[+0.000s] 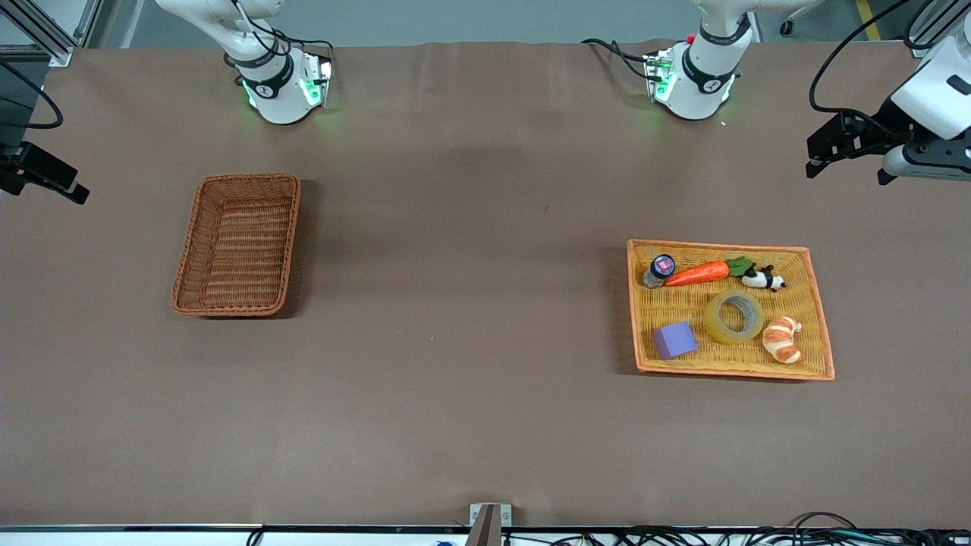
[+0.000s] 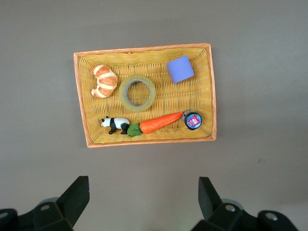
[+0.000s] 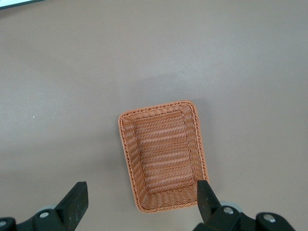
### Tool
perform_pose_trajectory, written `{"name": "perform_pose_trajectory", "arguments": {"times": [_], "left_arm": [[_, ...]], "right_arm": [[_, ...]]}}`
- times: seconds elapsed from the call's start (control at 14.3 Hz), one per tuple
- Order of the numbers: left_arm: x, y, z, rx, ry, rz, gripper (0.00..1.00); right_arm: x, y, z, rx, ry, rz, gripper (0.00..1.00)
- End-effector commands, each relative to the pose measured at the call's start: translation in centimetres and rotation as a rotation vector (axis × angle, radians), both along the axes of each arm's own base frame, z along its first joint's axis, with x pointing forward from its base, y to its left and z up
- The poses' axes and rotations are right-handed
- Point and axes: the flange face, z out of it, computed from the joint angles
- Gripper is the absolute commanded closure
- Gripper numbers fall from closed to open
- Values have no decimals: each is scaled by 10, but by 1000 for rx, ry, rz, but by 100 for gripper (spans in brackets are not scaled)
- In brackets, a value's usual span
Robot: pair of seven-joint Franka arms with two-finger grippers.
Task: Move tape to another basket
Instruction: 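Reach the left gripper down toward the yellow tape roll in the tray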
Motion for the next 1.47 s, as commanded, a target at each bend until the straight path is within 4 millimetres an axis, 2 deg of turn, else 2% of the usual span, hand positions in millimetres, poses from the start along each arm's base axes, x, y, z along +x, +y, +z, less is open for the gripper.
{"name": "perform_pose_trajectory", "arguments": {"times": [0.0, 0.21, 0.28, 0.42, 0.56, 0.7, 0.77, 0.91, 1.12, 1.26, 1.4], "left_arm": [[-2, 5, 2, 16, -11, 52, 0], [7, 14, -11, 18, 12, 59, 0], [16, 27, -24, 26, 38, 71, 0], [33, 42, -76, 33, 108, 83, 0], [43, 56, -124, 31, 83, 104, 0], [48, 55, -181, 28, 19, 100, 0], [51, 56, -216, 23, -4, 97, 0], [56, 69, -273, 14, -30, 117, 0], [68, 70, -337, 5, -21, 116, 0], [74, 69, -370, 16, -26, 96, 0], [78, 73, -395, 17, -16, 95, 7]], "right_arm": [[-6, 3, 4, 20, 6, 7, 0], [-6, 3, 4, 20, 6, 9, 0], [-6, 3, 4, 20, 6, 10, 0], [-6, 3, 4, 20, 6, 10, 0], [-6, 3, 4, 20, 6, 12, 0], [-6, 3, 4, 20, 6, 13, 0], [-6, 2, 4, 20, 6, 12, 0], [-6, 2, 4, 20, 6, 12, 0], [-6, 2, 4, 20, 6, 12, 0], [-6, 2, 4, 20, 6, 13, 0], [-6, 2, 4, 20, 6, 13, 0]]}}
